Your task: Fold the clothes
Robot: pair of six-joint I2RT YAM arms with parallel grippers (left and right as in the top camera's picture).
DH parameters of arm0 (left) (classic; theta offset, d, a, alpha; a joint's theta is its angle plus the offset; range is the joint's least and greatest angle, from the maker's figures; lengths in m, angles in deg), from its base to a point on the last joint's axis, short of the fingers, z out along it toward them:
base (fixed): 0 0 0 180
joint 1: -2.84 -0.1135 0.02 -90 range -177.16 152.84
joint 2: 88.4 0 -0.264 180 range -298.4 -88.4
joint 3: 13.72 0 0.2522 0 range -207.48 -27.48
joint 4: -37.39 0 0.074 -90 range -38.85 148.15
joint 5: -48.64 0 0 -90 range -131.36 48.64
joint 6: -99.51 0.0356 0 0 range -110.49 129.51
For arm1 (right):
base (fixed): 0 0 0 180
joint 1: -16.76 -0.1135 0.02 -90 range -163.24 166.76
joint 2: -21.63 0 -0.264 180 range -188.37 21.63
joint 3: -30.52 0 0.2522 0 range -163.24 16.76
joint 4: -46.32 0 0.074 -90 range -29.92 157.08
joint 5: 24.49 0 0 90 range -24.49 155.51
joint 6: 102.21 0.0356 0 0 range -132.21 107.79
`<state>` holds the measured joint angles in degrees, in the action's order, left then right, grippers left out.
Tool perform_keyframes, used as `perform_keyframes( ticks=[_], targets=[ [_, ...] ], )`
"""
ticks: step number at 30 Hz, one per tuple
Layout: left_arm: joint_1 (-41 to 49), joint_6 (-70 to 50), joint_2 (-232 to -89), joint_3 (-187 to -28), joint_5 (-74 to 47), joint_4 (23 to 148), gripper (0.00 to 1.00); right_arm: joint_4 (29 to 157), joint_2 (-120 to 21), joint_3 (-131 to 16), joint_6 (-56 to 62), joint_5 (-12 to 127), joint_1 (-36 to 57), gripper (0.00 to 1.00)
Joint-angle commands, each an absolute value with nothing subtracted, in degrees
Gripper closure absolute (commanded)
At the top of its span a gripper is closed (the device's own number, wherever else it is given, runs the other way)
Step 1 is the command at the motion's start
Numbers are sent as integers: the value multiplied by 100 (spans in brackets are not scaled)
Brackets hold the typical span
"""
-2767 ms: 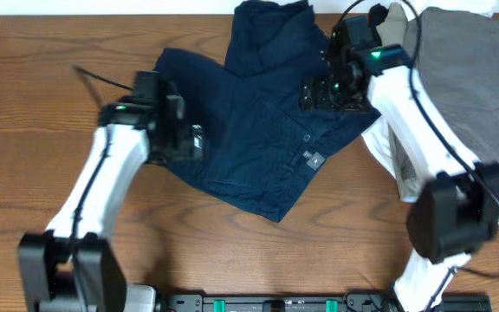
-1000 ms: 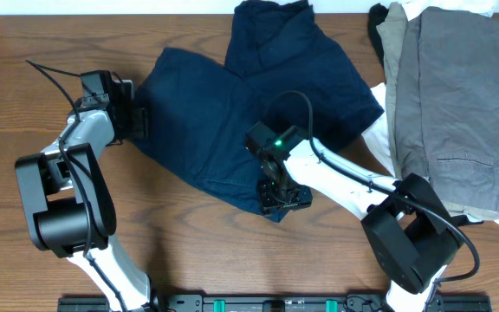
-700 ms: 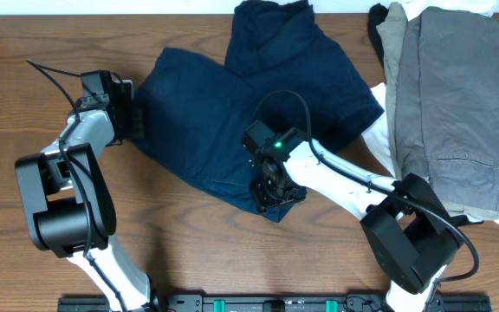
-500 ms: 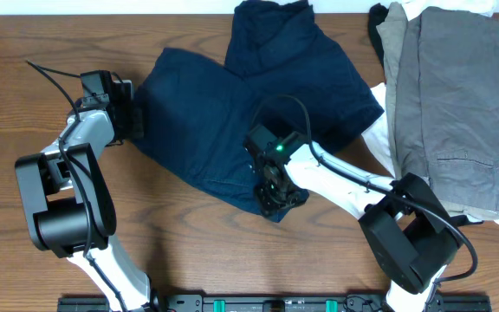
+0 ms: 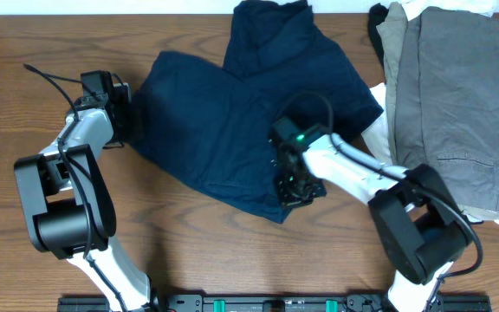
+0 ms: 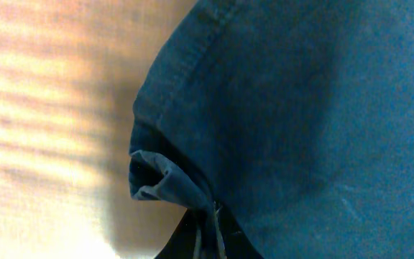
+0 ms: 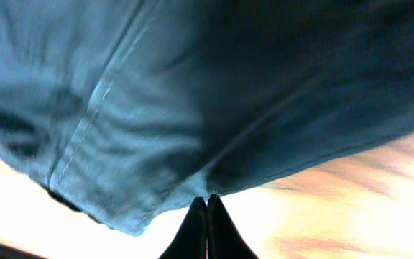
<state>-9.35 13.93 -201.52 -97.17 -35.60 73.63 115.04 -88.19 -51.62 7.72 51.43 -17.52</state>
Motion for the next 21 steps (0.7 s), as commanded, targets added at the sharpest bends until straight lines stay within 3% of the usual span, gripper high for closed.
perform_keyframes(
  ticks=[1, 6, 11, 16, 21],
  targets=[
    [-963, 783, -20005, -9696, -3648, 7752, 94, 11517, -8478, -5158, 743, 5014, -1497, 99],
    [-957, -336, -19758, -9696, -3521, 8890, 94, 11520, -8392, -5149, 629, 4314, -1201, 98],
    [-957, -690, -19747, -9693, -3398, 9907, 94, 11677, -8392, -5092, 605, 3866, -1142, 79],
    [-902, -685, -19747, -9693, -3407, 10119, 94, 12090, -8390, -5092, 439, 4054, -1101, 46],
    [-788, -666, -19747, -9693, -3414, 10036, 94, 12337, -8388, -5092, 448, 4369, -928, 40]
  ],
)
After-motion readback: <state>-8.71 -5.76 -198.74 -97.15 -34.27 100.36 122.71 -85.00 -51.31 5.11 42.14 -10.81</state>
